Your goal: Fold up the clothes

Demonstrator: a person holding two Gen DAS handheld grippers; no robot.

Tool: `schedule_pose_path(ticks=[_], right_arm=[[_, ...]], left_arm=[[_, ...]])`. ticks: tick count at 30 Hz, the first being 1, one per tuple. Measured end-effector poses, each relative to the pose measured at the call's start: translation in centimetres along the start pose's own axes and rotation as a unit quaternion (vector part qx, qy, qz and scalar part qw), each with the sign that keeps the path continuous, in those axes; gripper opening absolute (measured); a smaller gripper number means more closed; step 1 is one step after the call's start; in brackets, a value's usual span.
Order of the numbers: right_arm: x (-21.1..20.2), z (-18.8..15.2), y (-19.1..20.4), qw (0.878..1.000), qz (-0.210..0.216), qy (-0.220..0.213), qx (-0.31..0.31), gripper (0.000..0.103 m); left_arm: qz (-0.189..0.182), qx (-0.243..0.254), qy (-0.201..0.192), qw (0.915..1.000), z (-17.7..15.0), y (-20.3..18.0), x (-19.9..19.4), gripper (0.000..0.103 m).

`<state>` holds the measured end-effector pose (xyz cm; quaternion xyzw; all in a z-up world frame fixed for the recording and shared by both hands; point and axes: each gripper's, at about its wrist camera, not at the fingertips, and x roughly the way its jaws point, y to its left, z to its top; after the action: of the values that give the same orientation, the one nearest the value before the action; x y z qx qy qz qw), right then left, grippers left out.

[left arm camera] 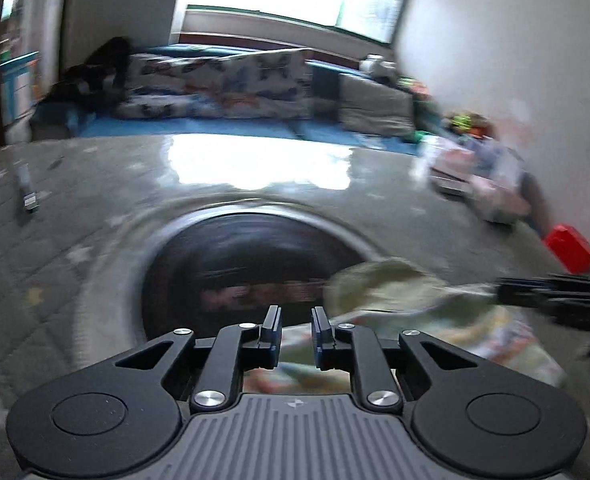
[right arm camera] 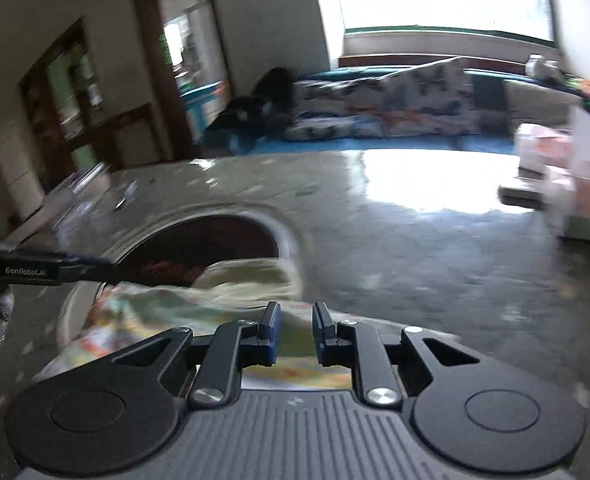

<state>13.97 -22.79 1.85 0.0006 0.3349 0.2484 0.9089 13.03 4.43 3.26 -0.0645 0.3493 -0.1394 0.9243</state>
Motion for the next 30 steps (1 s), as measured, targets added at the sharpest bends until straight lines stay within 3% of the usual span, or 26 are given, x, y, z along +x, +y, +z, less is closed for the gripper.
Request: schedule_pose_path(ticks=[4, 10, 22, 30], right_arm=[[1.9, 0.4, 1.8, 0.999, 0.022, 0.017, -0.022, 0.017], [4.1, 0.5, 2.0, 0.999, 0.016, 0.03, -0.023, 0.017], [1.0, -0.6, 5.2, 0.992, 0.055, 0.04, -0.11, 0.021], [-2.0, -5.1, 9.2, 0.977, 0.078, 0.057, -0.189, 0.022]], left_arm=[[-0.04, 0.016, 0.018, 0.9989, 0.1, -2.6, 1.6, 0.017], [-0.036, 0.008, 0.046, 0.9983, 0.5, -2.9, 5.3, 0.017], [-0.027, 0.006, 0.048, 0.9984, 0.6, -2.9, 6.0, 0.018], [-0.016, 0.018, 0.042, 0.9988, 0.3, -3.5, 6.0, 0.018]])
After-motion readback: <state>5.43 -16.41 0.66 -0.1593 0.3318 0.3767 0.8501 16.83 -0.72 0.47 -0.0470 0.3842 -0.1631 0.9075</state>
